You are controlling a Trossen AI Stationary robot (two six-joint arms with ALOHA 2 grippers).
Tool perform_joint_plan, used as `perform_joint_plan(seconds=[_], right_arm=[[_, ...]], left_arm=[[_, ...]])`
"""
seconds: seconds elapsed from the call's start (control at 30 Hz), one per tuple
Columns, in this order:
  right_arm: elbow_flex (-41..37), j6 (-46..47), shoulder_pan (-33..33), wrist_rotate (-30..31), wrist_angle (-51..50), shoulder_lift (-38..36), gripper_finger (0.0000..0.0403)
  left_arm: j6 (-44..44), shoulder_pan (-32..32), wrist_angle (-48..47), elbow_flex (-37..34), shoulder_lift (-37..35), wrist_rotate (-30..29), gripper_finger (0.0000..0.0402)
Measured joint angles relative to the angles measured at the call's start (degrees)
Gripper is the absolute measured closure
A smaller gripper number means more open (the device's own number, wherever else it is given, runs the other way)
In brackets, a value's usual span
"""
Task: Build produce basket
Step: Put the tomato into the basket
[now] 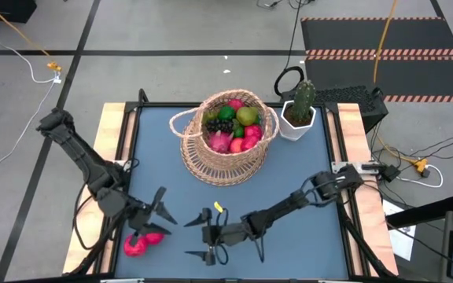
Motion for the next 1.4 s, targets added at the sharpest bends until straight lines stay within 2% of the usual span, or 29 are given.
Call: perform_joint_plan(seconds=[0.17, 0.3, 0.43, 0.67, 0.77, 0.8, 0.97, 1.13, 1.37, 1.4], right_arm=[[3.95, 0.55, -1.23, 0.08, -1.65, 6.14, 0.0009], [13.65, -2.23, -2.22, -1.44, -9.47, 13.05, 0.0007], [22.18, -3.73, -3.26, -2.08, -11.71, 17.42, 0.0005], [33.77, -3.91, -8.27, -11.31, -11.69, 21.93, 0.0005], [35.54, -0.97, -10.77, -22.95, -11.55, 23.37, 0.0005], [35.58, -0.68, -11.33, -25.13, -11.09, 23.85, 0.0005], [35.56, -0.97, -12.45, -29.84, -8.36, 25.91, 0.0005], [35.93, -4.54, -11.79, -29.91, -2.89, 27.67, 0.0005], [45.44, -5.30, -11.31, -29.64, -6.20, 34.18, 0.0005], [45.21, -5.54, -11.34, -29.35, -4.30, 34.61, 0.0006]], left_arm=[[3.63, -0.20, -0.21, 0.38, 0.13, -5.65, 0.0213], [6.59, 0.03, -0.10, 0.38, -0.87, -8.30, 0.0181], [7.10, 0.17, -0.27, 0.38, -1.33, -8.37, 0.0148], [6.97, 0.35, -6.64, 0.38, -1.32, -8.53, 0.0107], [6.60, 0.35, -8.68, 0.38, -1.33, -8.55, 0.0100], [6.73, 0.35, -8.95, 0.38, -1.33, -8.55, 0.0099], [8.51, 1.00, -9.22, 0.38, -1.33, -8.61, 0.0105], [8.79, 2.25, -9.19, 0.38, -1.33, -8.64, 0.0106], [7.05, 4.04, -9.26, 0.38, -1.33, -8.70, 0.0106], [6.98, 4.24, -9.28, 0.38, -1.34, -8.70, 0.0106]])
